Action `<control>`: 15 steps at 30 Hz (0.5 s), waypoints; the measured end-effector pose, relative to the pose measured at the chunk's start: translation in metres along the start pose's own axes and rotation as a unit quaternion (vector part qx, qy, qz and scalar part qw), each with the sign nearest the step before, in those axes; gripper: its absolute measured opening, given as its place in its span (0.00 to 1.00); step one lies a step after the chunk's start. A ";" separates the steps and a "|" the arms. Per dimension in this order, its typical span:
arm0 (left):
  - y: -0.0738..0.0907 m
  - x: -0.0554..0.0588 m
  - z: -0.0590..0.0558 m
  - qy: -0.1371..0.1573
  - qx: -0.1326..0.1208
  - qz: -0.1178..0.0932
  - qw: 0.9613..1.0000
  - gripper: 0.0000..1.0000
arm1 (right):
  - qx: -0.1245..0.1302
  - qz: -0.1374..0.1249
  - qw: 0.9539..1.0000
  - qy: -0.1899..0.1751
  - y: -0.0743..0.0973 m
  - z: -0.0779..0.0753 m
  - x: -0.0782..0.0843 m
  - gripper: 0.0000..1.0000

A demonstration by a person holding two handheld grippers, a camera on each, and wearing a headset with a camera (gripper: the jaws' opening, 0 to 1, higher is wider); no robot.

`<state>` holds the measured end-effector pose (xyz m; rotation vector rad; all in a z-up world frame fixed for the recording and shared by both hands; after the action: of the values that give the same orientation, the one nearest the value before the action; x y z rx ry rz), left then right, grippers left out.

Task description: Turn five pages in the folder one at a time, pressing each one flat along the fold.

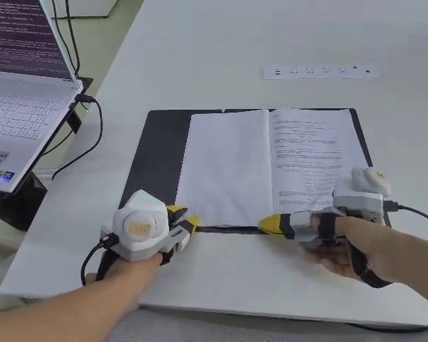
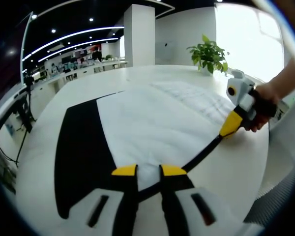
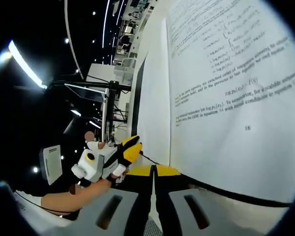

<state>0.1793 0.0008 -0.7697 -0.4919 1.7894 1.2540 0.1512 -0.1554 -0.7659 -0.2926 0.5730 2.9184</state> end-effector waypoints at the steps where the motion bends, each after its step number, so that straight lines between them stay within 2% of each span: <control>1: 0.000 0.000 0.000 0.000 0.000 0.000 1.000 0.16 | 0.000 0.003 1.000 -0.001 0.000 0.000 0.002 0.00; 2: 0.000 0.000 0.000 0.000 0.000 0.001 1.000 0.16 | 0.008 0.011 1.000 0.001 0.001 -0.001 0.008 0.00; 4: 0.000 0.000 0.000 0.000 0.000 0.002 1.000 0.15 | 0.007 0.017 1.000 0.005 0.002 -0.001 0.015 0.00; 6: 0.000 0.000 0.000 0.001 -0.001 0.003 1.000 0.15 | -0.001 0.018 1.000 0.004 0.004 0.006 0.021 0.00; 9: 0.001 0.001 -0.001 0.004 -0.002 0.002 1.000 0.15 | -0.006 0.013 0.999 0.031 0.011 0.021 0.026 0.00; 10: 0.001 0.000 -0.001 0.010 -0.002 0.003 1.000 0.16 | -0.001 0.008 0.999 0.053 0.013 0.023 0.026 0.00; 13: 0.001 -0.001 -0.003 0.018 0.010 0.012 1.000 0.20 | 0.010 -0.013 0.996 0.089 0.024 0.033 0.024 0.00; 15: 0.001 -0.002 -0.005 0.024 0.018 0.024 0.999 0.22 | 0.027 -0.038 0.993 0.109 0.034 0.039 0.020 0.00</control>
<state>0.1777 -0.0034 -0.7667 -0.4641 1.8698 1.2503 0.1193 -0.1689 -0.7226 -0.6173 0.6547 2.8117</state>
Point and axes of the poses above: the centre of the closed fingertips' face, and the gripper's own axes: y roughly backward along the fingers, z roughly to its left, x roughly out of its underside, the point moved 3 cm from there along y, roughly backward along the fingers, and after that the axes turned 6 degrees about y, right-handed, at the moved point
